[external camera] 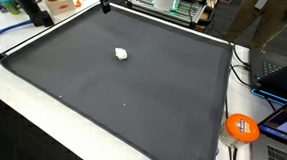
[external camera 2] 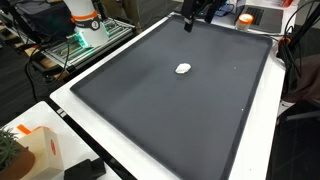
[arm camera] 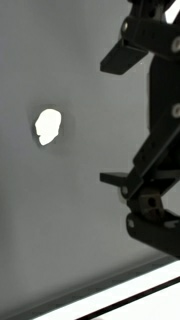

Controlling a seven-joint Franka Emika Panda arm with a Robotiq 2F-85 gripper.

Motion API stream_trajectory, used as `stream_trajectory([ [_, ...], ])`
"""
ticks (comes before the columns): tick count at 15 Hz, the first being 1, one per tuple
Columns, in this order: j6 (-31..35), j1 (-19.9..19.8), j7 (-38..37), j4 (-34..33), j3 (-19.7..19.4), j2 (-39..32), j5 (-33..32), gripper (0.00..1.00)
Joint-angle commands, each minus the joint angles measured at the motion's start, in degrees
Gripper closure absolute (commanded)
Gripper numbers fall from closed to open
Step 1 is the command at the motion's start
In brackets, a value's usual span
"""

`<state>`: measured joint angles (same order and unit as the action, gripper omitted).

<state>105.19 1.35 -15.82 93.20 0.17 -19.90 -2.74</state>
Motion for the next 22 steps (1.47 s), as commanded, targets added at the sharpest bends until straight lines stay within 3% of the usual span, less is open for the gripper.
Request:
stream_trajectory([
  [1, 0.29, 1.00, -1.14, -3.26, -1.40, -3.33, -2.36, 0.00],
  [8, -2.46, 1.87, -0.73, -10.56, -2.59, -10.53, -5.36, 0.00],
  [12, -4.52, 0.67, 1.17, -14.82, -1.75, -14.03, -1.35, 0.00],
  [13, -1.60, 1.42, 0.32, -11.32, -2.22, -11.91, -2.86, 0.00],
  [16, -2.72, 1.30, 0.45, -13.46, -2.25, -13.34, -2.40, 0.00],
  [22, -12.24, -4.82, 6.34, -18.72, 0.07, -15.80, 13.42, 0.00],
])
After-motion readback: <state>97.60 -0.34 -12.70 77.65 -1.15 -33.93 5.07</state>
